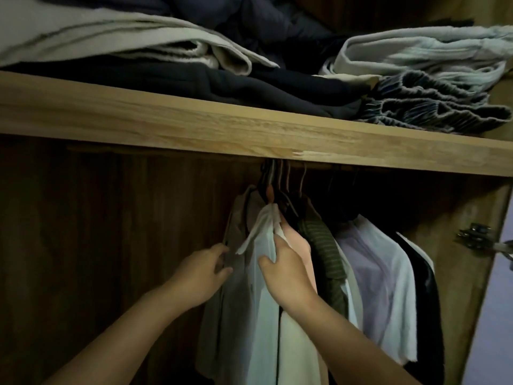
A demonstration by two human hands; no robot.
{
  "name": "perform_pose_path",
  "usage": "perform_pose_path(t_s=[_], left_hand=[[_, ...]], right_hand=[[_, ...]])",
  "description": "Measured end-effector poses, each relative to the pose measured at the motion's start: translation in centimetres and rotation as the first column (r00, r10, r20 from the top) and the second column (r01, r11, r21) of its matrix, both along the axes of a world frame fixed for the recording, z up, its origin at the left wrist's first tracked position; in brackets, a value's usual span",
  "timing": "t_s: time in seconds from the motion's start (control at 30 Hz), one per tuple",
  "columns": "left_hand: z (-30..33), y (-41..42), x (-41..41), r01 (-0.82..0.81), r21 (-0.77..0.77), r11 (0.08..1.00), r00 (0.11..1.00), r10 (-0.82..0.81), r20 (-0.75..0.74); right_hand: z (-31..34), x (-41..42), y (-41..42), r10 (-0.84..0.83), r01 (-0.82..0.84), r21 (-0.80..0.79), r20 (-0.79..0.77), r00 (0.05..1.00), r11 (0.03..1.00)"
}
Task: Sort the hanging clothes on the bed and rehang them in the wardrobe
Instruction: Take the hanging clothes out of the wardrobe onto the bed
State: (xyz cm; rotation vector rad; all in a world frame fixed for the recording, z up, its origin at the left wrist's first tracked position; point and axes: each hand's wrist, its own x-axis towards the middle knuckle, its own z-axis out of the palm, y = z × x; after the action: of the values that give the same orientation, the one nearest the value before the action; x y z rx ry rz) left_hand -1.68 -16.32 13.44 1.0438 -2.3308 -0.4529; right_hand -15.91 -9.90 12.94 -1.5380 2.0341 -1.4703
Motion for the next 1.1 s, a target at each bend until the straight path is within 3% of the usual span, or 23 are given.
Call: perform_pose_path(t_s=[0.13, 0.2, 0.3, 0.43, 0.57, 0.87, 1.1], left_hand=[[0.3, -3.1, 0.2, -0.029, -0.034, 0.999, 0.979, 0.022, -0.203], [0.2, -4.1, 0.2, -0.041, -0.040, 0.998, 0.960, 0.028, -0.277], [0.0, -5.2, 0.5, -0.059, -0.044, 0.997, 0.935, 0.040, -0.352], [0.3, -6.1, 1.1, -0.071, -0.025, 0.997, 0.900, 0.053, -0.433], [0.9, -6.1, 1.3, -0.077, -0.030, 0.997, 0.882, 0.054, -0.468], [1.8, -4.4, 1.9, -0.111, -0.089, 0.990, 0.892, 0.060, -0.449], [1.7, -2.5, 3.8, -0.200, -0.102, 0.974, 0.877, 0.131, -0.463]], right_hand=[[1.5, 1.5, -2.9, 0.057, -0.051, -0.028, 0.315, 0.947, 0.998], [1.8, 1.9, -4.5, 0.156, -0.107, -0.122, 0.545, 0.824, 0.987], [2.4, 2.1, -5.5, 0.272, -0.120, -0.261, 0.687, 0.673, 0.958], [2.7, 1.6, -5.1, 0.430, -0.165, -0.407, 0.742, 0.515, 0.898], [3.7, 0.7, -4.2, 0.468, -0.178, -0.435, 0.777, 0.420, 0.882], [6.1, 0.3, -2.9, 0.487, -0.169, -0.459, 0.783, 0.387, 0.872], [3.6, -0.6, 0.4, 0.593, -0.369, -0.473, 0.717, 0.367, 0.800]])
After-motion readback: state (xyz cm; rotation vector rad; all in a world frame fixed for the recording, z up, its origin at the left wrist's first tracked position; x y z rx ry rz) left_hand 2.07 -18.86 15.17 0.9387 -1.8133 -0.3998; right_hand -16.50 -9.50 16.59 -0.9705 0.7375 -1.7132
